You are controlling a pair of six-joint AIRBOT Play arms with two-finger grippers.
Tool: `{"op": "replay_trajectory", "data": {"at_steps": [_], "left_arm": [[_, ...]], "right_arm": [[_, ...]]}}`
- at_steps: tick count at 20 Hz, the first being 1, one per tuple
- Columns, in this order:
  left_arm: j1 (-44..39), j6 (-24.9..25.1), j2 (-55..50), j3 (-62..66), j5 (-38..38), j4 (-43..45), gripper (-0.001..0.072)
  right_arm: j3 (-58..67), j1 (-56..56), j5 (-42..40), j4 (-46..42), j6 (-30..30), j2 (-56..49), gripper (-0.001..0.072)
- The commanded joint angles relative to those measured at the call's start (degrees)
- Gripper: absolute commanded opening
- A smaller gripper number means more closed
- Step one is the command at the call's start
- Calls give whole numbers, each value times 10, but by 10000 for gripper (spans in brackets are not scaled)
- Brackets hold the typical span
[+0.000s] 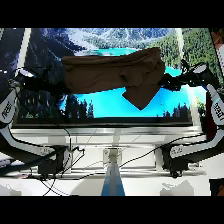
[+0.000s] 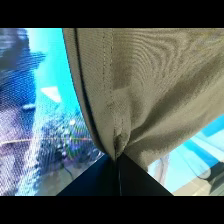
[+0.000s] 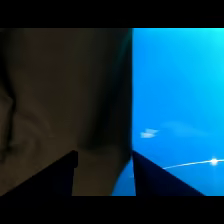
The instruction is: Fold the clothes and pants, and hang the long-sleeved shirts on hangers.
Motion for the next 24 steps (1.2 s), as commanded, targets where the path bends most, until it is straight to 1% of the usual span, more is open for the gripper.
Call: {"op": "replay_trajectory", "data": {"at_steps": [1,2,4,5,6,7,8,10,13,16,19,21,24], "left_arm": [[0,0,0,0,-1,-2,16],[0,0,0,0,-1,-2,16],[0,0,0,0,-1,-2,16],[0,0,0,0,-1,-2,16],[0,0,0,0,-1,-2,16],[0,0,0,1,-1,-2,16],[0,0,0,1,-2,-2,16],[0,0,2,14,-10,-5,14],[1,1,18,66,-38,-48,13],[1,1,71,152,-44,-100,13],[3,1,151,239,-37,-129,13],[12,0,215,283,-11,-131,13],[43,0,332,302,86,-131,14]], "right_arm": [[-5,0,32,8,-34,-13,408],[-5,0,30,1,-42,-13,385],[-4,1,3,1,-46,-12,221],[-3,1,-21,1,-46,-11,120],[-2,0,-47,1,-46,-9,56],[-1,1,-65,2,-47,-4,52],[2,1,-70,2,-49,1,16],[16,1,-62,2,-71,21,15],[36,1,-66,2,-91,86,15],[68,1,-70,4,-92,177,15],[115,1,-72,20,-103,282,16],[156,1,-73,28,-106,356,16],[216,1,-80,28,-105,452,16]]}}
